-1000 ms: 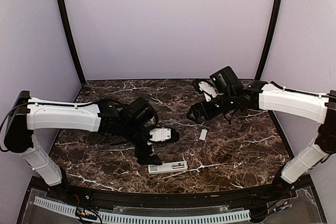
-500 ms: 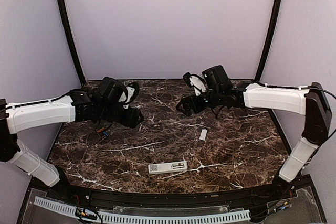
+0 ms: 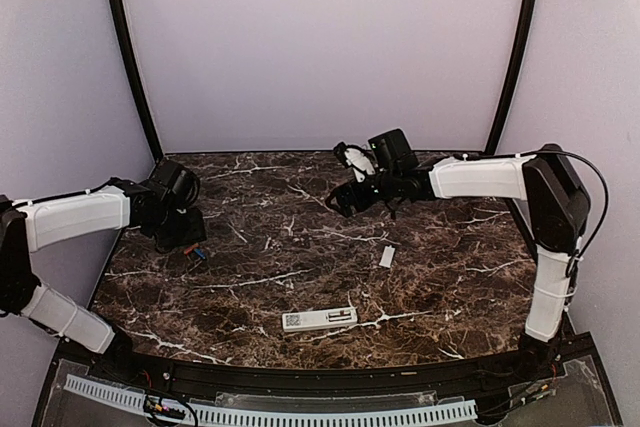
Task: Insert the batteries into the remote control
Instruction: Pick up the battery from the center of the board.
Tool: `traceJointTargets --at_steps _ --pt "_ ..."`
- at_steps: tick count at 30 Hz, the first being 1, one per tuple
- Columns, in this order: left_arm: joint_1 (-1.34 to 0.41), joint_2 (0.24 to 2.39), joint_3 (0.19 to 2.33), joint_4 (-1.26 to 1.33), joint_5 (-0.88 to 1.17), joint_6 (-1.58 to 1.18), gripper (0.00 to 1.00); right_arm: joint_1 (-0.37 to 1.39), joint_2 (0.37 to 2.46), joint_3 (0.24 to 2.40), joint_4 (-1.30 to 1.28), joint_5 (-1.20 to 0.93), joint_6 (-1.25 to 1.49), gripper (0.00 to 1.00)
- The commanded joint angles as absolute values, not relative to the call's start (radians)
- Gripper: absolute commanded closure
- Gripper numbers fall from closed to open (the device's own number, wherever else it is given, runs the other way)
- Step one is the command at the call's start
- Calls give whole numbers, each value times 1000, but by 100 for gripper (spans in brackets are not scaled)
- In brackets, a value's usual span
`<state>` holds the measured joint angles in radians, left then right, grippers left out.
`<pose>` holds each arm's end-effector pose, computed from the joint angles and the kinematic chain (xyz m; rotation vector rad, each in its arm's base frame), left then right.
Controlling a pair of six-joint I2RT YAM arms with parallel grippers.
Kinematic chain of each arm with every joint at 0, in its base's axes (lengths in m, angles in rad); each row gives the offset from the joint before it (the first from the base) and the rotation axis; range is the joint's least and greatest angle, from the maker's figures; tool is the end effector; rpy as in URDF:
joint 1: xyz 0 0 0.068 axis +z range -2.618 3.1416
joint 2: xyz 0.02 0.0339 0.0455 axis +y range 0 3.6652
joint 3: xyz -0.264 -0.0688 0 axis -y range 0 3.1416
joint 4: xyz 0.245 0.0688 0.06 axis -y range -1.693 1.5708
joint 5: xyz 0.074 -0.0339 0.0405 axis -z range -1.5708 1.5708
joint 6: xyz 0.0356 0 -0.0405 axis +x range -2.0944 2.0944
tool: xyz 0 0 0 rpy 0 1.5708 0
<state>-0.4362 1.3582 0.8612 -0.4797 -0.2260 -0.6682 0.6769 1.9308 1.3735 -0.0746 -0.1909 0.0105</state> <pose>0.2473 -0.1065 0.2174 -0.3781 2.4898 -0.1610 0.3392 0.2812 0.2176 -0.8394 2.0911 0.5876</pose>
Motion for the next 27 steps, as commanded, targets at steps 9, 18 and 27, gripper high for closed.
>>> traceJointTargets --at_steps 9,18,27 --pt "-270 1430 979 -591 -193 -513 60 676 1825 1325 -55 -265 -16 8" --pt "-256 1639 1269 -886 -80 214 43 676 1777 1286 -20 -290 -82 7" --pt "-259 1741 1392 -936 -70 77 56 676 1707 1224 -25 -307 -103 7"
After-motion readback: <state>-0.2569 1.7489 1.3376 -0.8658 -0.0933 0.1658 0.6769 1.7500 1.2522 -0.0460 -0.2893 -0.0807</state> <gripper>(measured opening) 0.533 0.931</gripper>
